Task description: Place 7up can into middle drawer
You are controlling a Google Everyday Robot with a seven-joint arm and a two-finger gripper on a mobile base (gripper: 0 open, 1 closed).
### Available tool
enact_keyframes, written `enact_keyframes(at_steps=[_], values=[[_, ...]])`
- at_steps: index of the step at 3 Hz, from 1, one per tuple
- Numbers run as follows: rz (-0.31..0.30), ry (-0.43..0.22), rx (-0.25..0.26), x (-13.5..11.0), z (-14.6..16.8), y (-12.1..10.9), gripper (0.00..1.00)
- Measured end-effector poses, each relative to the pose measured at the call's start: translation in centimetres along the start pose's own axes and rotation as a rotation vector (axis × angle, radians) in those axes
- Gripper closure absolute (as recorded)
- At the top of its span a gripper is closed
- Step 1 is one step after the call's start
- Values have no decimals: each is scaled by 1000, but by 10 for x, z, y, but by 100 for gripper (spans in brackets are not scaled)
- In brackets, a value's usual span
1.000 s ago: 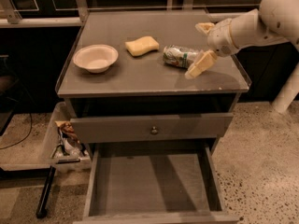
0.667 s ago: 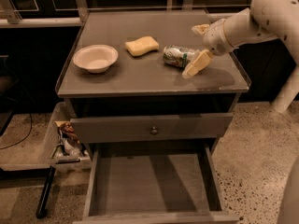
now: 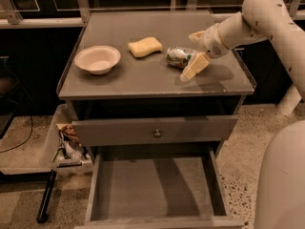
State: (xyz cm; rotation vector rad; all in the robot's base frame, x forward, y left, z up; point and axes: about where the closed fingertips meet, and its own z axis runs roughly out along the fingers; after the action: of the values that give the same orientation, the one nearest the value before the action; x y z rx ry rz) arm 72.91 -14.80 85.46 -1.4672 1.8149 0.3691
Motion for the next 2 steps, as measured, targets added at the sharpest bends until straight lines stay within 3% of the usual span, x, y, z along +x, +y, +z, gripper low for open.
enact_keyframes(at_steps=[1,2], values=[[5,0,-9,0,2,0,14],[5,0,-10,0,2,0,37]])
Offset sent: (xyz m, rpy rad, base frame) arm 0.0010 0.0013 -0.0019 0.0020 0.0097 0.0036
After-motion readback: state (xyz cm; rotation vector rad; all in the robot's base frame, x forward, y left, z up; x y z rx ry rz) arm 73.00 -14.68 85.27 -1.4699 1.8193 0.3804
